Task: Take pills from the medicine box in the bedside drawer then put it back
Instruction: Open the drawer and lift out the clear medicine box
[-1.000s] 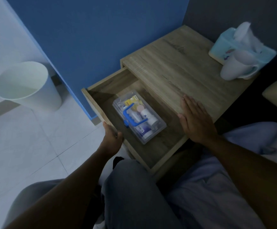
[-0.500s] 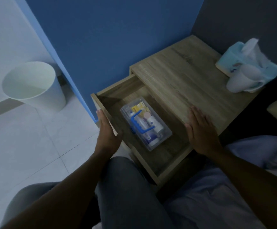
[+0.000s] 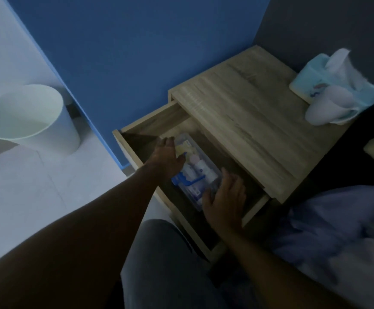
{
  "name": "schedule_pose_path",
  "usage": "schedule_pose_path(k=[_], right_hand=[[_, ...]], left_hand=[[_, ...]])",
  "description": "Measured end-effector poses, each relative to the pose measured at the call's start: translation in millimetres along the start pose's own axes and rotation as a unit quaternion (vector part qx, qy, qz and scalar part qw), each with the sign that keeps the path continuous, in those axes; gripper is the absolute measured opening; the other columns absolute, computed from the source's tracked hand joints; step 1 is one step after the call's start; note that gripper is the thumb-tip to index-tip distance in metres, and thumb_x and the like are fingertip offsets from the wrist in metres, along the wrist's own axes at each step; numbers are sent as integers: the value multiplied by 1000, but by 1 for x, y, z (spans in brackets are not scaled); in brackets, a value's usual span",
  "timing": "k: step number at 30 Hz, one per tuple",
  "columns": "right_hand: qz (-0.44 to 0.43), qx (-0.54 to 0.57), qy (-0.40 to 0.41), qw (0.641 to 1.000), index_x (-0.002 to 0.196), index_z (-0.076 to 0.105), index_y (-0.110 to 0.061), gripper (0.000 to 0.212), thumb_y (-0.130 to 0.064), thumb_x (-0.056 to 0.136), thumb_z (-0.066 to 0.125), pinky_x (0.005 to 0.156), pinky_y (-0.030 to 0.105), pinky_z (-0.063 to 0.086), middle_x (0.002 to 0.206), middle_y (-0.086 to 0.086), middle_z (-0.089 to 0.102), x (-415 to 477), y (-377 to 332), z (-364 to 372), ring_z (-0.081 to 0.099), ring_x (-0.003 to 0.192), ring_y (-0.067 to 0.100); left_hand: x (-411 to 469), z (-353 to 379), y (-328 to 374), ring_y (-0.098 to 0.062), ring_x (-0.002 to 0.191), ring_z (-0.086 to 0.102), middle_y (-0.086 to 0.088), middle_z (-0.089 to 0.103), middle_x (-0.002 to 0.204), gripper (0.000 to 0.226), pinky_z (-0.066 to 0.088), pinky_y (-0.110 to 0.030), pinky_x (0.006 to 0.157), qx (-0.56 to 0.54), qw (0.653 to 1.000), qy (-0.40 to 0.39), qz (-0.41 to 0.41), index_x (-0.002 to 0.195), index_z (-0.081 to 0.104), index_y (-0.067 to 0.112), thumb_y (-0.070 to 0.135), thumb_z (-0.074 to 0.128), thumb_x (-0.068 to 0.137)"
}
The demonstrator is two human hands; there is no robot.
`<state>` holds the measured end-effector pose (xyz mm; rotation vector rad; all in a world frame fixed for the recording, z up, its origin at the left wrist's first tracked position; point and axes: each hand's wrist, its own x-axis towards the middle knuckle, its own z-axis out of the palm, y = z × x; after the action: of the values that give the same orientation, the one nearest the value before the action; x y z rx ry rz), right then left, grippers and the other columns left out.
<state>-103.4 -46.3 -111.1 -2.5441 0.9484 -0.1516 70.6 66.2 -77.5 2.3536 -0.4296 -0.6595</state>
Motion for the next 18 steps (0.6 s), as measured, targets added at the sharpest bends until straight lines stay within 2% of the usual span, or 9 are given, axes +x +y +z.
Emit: schedule_pose_path(k=[2, 3, 5, 7, 9, 11, 14, 18], right_hand=[[76, 17, -27, 997, 154, 20, -28, 86, -53, 85, 64, 96, 40, 50, 149, 11, 31, 6, 1, 8, 46, 127, 26], [124, 47, -49, 990, 155, 16, -31, 86, -54, 86, 63, 92, 41, 53, 150, 11, 29, 10, 0, 11, 49, 125, 27], [212, 130, -87, 965, 155, 14, -33, 83, -57, 89, 59, 81, 38, 56, 151, 11, 33, 14, 0, 18, 55, 119, 26], [251, 196, -101, 942, 154, 18, -30, 78, -56, 92, 57, 70, 31, 53, 145, 12, 47, 16, 0, 23, 61, 109, 22], [257, 233, -103, 932, 154, 19, -30, 76, -53, 93, 57, 59, 24, 48, 141, 11, 53, 17, 1, 22, 62, 102, 19], [259, 241, -99, 930, 153, 22, -30, 74, -51, 93, 59, 55, 22, 45, 139, 11, 54, 17, -1, 16, 62, 98, 18], [264, 246, -80, 929, 148, 31, -33, 71, -52, 88, 64, 67, 34, 60, 136, 10, 54, 15, -7, -2, 64, 103, 23], [221, 314, -59, 922, 141, 39, -35, 66, -52, 86, 69, 71, 37, 64, 133, 6, 58, 0, -14, -30, 68, 100, 20]], left_hand=[[14, 6, -6, -36, 144, 25, -13, 19, 160, 78, 37, -56, 110, 6, 999, -15, -27, 153, 19, 16, 39, 60, 91], [20, 7, -9, -37, 144, 25, -13, 16, 161, 79, 38, -56, 109, -1, 999, -18, -42, 153, 18, 18, 42, 60, 91], [28, 7, -17, -32, 130, 44, -14, 27, 155, 71, 51, -46, 93, -49, 997, -16, -57, 149, 27, 21, 42, 61, 90], [30, 7, -23, -16, 102, 58, -10, 47, 138, 59, 51, -27, 68, -104, 993, -12, -56, 141, 38, 22, 38, 63, 90], [31, 6, -26, -7, 87, 57, -5, 55, 124, 53, 46, -20, 59, -124, 991, -6, -52, 137, 42, 22, 36, 63, 90], [28, 4, -25, -3, 80, 56, 0, 56, 116, 49, 45, -18, 58, -128, 991, -7, -48, 135, 44, 21, 33, 63, 91], [18, -3, -19, -2, 78, 58, 2, 58, 110, 45, 45, -18, 56, -119, 992, -14, -40, 131, 45, 21, 35, 61, 92], [-6, -30, -10, -11, 87, 65, -2, 61, 114, 46, 52, -22, 58, -101, 994, -7, -29, 129, 46, 23, 45, 59, 91]])
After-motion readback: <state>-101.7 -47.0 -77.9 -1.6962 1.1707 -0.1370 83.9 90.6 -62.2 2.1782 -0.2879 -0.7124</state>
